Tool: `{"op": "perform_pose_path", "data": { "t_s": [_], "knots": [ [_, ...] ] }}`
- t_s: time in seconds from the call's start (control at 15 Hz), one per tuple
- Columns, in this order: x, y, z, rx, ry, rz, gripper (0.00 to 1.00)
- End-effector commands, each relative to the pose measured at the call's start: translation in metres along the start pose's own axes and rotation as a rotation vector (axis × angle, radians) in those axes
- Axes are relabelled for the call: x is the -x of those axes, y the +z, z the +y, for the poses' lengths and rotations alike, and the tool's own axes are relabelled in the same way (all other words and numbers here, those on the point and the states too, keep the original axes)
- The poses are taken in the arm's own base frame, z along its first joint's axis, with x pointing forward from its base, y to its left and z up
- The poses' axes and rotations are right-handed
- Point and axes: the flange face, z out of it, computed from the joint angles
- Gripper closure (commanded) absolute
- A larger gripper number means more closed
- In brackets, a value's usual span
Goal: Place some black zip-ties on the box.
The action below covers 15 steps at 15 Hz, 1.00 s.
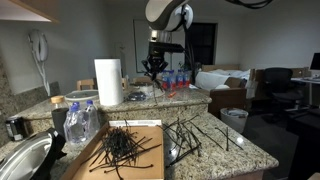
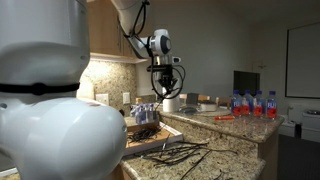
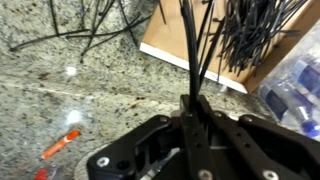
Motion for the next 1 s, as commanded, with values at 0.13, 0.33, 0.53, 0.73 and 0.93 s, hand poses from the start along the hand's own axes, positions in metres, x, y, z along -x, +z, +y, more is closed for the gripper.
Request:
{"op": "perform_pose_path", "data": {
  "t_s": [0.13,0.33,0.53,0.73,0.93],
  "knots": [
    [0.007,0.033,-0.067,-0.161,-0.186,-0.102,0.91],
    [0.023,0.068,-0.097,-0.241,-0.257,-0.187,0.91],
    [0.037,0.106,-0.118,-0.245,-0.281,-0.235,0.91],
    [0.046,0.143,-0.130,-0.222,-0.272,-0.232,0.92],
    [0.049,0.183,-0.130,-0.179,-0.256,-0.219,0.92]
  ]
}}
